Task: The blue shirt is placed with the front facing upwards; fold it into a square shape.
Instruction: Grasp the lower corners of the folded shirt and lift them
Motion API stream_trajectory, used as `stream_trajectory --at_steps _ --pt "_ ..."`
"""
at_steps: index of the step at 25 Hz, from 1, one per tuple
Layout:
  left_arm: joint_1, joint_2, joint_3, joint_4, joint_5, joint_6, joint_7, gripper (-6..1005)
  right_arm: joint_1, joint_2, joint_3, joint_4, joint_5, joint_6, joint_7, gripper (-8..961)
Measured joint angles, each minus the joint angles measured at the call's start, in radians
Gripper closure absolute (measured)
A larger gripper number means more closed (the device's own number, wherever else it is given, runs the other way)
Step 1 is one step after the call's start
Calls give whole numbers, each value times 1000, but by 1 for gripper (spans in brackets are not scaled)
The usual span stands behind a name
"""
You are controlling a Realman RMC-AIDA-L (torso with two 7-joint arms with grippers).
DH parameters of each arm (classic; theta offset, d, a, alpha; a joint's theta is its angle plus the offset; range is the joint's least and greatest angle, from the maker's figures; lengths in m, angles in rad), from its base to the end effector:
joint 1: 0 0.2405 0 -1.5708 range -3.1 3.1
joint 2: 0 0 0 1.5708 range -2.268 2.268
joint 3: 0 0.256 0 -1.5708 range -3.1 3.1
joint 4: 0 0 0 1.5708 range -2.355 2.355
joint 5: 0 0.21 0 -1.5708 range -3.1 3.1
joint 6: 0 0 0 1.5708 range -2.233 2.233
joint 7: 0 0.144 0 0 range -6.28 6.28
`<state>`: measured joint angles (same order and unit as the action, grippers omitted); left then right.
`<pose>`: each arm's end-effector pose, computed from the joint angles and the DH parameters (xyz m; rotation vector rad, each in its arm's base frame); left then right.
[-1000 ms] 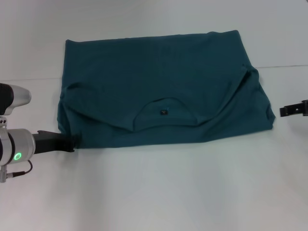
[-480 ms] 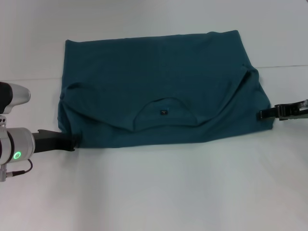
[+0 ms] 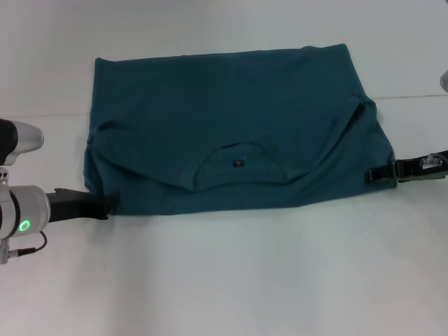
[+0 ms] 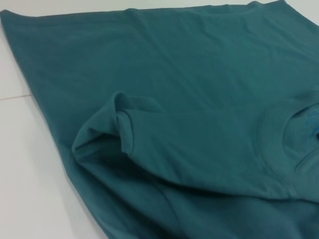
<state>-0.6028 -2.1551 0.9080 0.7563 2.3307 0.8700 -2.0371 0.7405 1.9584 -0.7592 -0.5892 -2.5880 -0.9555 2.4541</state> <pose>-0.2810 0.3991 -0.0250 -2.2435 -1.0805 -0.1426 0.3164 0.4243 0.0448 -1.9692 1.4660 0.0208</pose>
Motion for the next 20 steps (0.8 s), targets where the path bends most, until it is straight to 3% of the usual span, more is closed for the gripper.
stream_trajectory --at_steps 8,10,16,20 --pt "0 0 3 0 -2 -2 0 993 21 6 0 27 -67 10 12 176" --pt "0 0 1 0 -4 -2 0 993 22 6 0 28 -69 11 8 390" --pt "0 0 3 1 -6 0 0 992 13 8 5 7 -61 3 4 631" --pt "0 0 4 2 -8 1 3 992 11 8 2 4 -60 1 -1 723"
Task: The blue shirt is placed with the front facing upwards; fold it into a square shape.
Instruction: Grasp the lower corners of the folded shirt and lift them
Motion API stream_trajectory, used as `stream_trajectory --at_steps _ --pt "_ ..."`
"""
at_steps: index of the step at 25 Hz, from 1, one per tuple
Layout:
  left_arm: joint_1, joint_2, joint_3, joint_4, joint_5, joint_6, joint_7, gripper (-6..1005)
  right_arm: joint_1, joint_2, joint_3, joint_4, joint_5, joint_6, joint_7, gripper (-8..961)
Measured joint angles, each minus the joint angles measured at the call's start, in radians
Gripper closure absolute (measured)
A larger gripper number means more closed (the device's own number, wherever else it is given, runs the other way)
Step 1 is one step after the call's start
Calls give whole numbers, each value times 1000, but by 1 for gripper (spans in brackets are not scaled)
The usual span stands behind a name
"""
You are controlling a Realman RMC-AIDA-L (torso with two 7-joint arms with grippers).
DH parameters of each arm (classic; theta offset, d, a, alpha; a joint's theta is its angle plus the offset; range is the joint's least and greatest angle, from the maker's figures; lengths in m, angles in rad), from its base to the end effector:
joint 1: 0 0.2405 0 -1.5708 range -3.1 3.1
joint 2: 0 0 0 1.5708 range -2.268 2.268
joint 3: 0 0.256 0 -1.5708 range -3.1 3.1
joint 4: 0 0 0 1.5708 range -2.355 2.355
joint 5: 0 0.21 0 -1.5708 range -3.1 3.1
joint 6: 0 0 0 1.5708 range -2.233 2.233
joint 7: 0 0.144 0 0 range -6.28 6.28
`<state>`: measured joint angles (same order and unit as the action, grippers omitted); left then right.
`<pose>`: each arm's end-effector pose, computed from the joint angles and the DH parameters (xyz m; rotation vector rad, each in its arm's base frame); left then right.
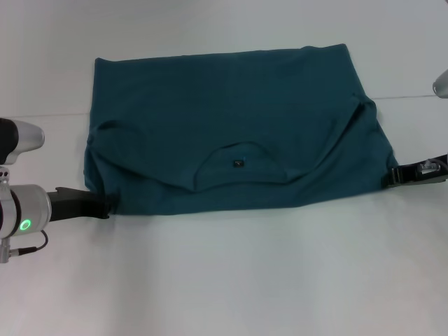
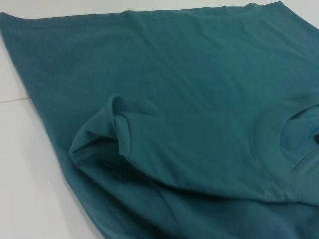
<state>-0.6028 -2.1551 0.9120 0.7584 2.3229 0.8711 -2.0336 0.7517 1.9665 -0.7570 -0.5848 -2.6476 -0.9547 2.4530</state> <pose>-0.2795 0.3996 -0.0251 -2.2473 -1.0754 -0.1488 0.3175 0.4233 0.0410 -1.9859 1.4398 -0.0454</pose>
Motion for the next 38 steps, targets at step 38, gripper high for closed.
stream_trajectory --at_steps 38 --pt "-176 139 -48 55 -2 153 -132 993 41 -78 44 -341 103 -195 64 929"
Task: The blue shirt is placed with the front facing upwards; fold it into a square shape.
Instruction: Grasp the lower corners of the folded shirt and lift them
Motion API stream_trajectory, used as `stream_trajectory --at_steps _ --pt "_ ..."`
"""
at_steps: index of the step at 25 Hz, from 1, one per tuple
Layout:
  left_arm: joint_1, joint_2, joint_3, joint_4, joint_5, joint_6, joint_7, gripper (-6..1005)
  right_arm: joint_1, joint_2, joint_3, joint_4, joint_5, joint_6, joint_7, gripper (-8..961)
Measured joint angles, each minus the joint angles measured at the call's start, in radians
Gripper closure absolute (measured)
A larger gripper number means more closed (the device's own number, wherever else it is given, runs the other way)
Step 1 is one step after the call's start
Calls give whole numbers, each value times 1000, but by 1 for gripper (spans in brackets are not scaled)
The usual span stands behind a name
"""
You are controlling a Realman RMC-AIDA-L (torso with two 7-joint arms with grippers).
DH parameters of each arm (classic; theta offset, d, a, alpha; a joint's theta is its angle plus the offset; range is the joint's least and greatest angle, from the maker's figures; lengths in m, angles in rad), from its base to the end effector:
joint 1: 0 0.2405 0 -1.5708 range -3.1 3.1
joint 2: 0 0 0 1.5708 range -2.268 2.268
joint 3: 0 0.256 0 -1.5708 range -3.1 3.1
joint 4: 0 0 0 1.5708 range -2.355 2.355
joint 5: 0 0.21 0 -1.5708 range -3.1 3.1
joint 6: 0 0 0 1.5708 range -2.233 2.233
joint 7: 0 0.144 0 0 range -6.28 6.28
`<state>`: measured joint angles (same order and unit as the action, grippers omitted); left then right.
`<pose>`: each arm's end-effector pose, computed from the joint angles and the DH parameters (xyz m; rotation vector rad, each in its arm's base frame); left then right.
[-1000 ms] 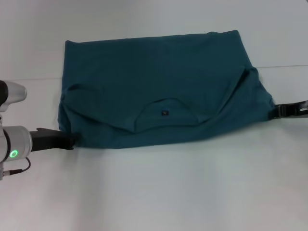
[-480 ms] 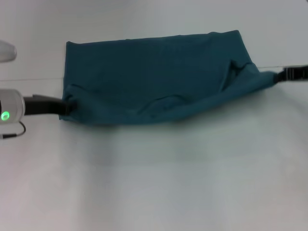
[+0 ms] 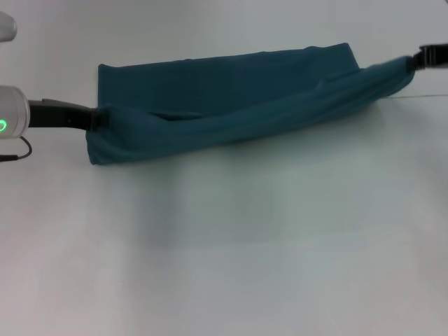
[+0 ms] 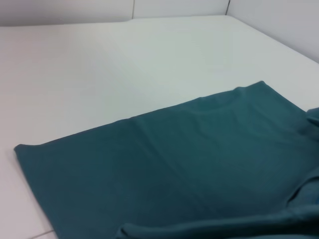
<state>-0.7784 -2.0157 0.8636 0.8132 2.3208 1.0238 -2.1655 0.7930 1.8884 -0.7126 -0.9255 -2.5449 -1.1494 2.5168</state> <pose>-0.2175 0.4561 0.0457 -2.2776 -0.9746 -0.2416 0.2411 0.4637 0.1445 -1.9668 1.2328 0.2112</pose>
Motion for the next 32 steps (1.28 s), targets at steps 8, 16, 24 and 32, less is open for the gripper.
stream_trajectory --at_steps 8,16,24,32 --pt "68 -35 1 46 0 69 3 994 -98 38 -8 -35 -1 -61 -10 926" --pt "0 -4 0 41 0 75 -8 994 -43 6 11 -42 -3 -43 -2 923" --pt "-95 45 -2 -49 -1 42 -34 992 58 16 41 -55 -159 15 38 920" --pt "87 -62 -2 163 -1 139 -26 993 -78 92 33 -161 -139 -90 21 917"
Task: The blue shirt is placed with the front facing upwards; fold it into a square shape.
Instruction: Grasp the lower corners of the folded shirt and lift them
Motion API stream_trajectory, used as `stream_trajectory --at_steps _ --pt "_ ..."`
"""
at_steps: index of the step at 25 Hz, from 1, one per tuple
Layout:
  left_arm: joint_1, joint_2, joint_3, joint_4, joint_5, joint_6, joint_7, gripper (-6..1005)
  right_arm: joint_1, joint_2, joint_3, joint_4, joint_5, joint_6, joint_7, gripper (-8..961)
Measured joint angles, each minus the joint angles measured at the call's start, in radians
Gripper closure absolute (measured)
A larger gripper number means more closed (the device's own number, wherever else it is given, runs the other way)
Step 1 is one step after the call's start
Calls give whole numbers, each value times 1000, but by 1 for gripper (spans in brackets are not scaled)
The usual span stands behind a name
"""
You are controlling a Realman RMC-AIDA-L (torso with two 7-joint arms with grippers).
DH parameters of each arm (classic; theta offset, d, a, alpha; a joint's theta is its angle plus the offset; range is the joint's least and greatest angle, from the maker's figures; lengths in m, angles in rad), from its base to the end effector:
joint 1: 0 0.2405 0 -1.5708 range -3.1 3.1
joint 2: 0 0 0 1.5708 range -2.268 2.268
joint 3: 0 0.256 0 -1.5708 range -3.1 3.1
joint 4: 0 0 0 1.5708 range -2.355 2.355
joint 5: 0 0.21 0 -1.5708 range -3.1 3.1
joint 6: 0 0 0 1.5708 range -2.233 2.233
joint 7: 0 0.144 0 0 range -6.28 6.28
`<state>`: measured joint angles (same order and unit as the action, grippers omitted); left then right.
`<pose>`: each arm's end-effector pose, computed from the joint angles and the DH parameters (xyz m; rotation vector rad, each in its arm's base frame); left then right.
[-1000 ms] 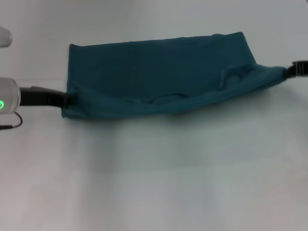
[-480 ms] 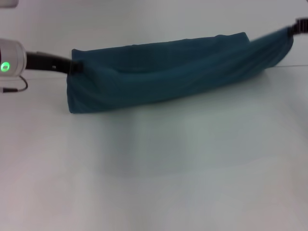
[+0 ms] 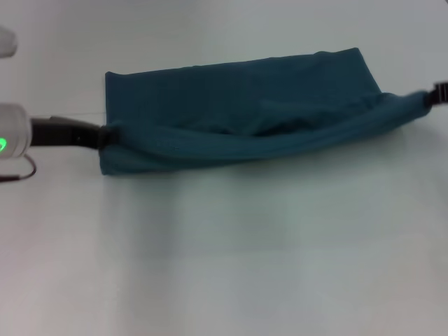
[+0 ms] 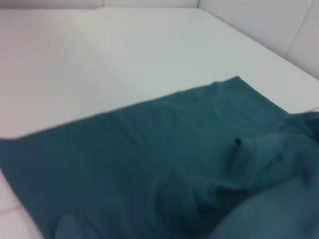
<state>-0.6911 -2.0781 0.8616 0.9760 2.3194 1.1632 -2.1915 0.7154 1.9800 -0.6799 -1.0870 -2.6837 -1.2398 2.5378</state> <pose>-0.2147 0.4277 0.0402 -2.3440 -1.0084 -0.2759 0.2623 0.4320 0.1350 -1.9311 1.2770 0.0880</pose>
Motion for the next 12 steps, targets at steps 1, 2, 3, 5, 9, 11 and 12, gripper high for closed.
stream_trajectory --at_steps 1,2,3,5,9,11,12 --pt "29 -14 0 32 1 14 1 992 -15 5 0 -14 5 -16 -3 917" --pt "58 -25 0 59 0 25 2 992 -32 11 -1 -28 10 -32 -6 916" --pt "75 -33 0 71 -3 33 4 992 -49 17 0 -37 19 -47 -9 916" --pt "121 -49 0 88 -14 49 20 992 -81 24 2 -44 42 -64 -19 915" --pt "177 -62 0 70 -42 63 59 993 -138 27 4 -19 104 -79 -46 914" --pt "201 -68 -3 56 -69 75 89 993 -157 27 7 -5 131 -92 -61 913" --pt "212 -70 -5 50 -81 85 102 993 -168 27 9 2 145 -99 -71 913"
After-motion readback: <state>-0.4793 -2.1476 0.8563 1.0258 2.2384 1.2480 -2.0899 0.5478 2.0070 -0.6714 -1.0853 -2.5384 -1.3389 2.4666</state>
